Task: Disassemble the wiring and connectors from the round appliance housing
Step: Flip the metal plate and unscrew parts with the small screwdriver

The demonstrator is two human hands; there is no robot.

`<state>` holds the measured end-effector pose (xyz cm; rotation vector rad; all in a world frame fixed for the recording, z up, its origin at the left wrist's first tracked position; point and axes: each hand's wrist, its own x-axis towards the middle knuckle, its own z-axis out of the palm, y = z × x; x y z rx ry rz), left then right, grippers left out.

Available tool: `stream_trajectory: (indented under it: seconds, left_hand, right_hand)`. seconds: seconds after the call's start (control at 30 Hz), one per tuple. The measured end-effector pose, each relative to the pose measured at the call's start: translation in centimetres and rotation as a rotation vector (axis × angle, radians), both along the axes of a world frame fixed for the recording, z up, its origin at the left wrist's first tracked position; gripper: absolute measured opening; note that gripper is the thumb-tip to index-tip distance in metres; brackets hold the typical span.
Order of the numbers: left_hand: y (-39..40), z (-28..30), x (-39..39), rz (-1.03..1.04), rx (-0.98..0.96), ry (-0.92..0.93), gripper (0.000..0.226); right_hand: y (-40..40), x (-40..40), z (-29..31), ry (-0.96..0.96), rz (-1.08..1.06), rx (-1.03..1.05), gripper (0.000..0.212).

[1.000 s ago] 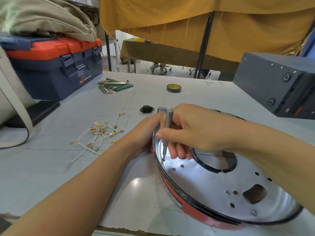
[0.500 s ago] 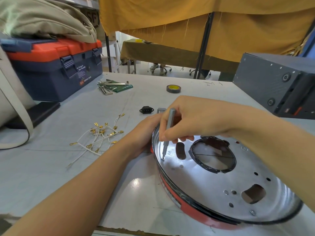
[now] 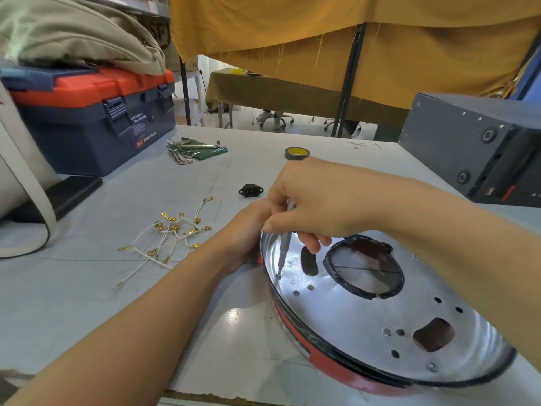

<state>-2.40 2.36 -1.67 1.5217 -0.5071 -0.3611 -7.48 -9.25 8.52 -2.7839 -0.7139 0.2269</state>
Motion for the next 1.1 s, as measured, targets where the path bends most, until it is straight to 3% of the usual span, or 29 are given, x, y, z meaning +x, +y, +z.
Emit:
stream_trajectory:
  seconds: [0.23, 0.4, 0.53, 0.7, 0.83, 1.1]
  left_hand:
    - [0.09, -0.25, 0.23, -0.06, 0.017, -0.017, 0.058]
    - [0.02, -0.36, 0.38, -0.07, -0.037, 0.016, 0.04]
    - [0.13, -0.3, 0.36, -0.051, -0.009, 0.023, 0.044]
    - [0.17, -0.06, 0.12, 0.012, -0.006, 0.023, 0.049]
    - [0.13, -0.01, 0.05, -0.006, 0.003, 0.016, 0.038]
    - [0.22, -0.23, -0.03, -0.064, -0.053, -0.013, 0.04]
  right_hand:
    - [-0.26, -0.37, 0.2, -0.019, 0.052, 0.001, 0.01]
    - [-0.87, -0.34, 0.75, 0.069, 0.07, 0.007, 0.013]
    - [-0.75, -0.36, 0.88, 0.068, 0.071, -0.026, 0.012]
    - [-0.33, -0.54, 0.26, -0.023, 0.026, -0.051, 0.032]
    - [-0.21, -0.43, 0.1, -0.017, 0.052, -0.021, 0.019]
    - [-0.56, -0.18, 0.76, 0.023, 0.12, -0.015, 0.005]
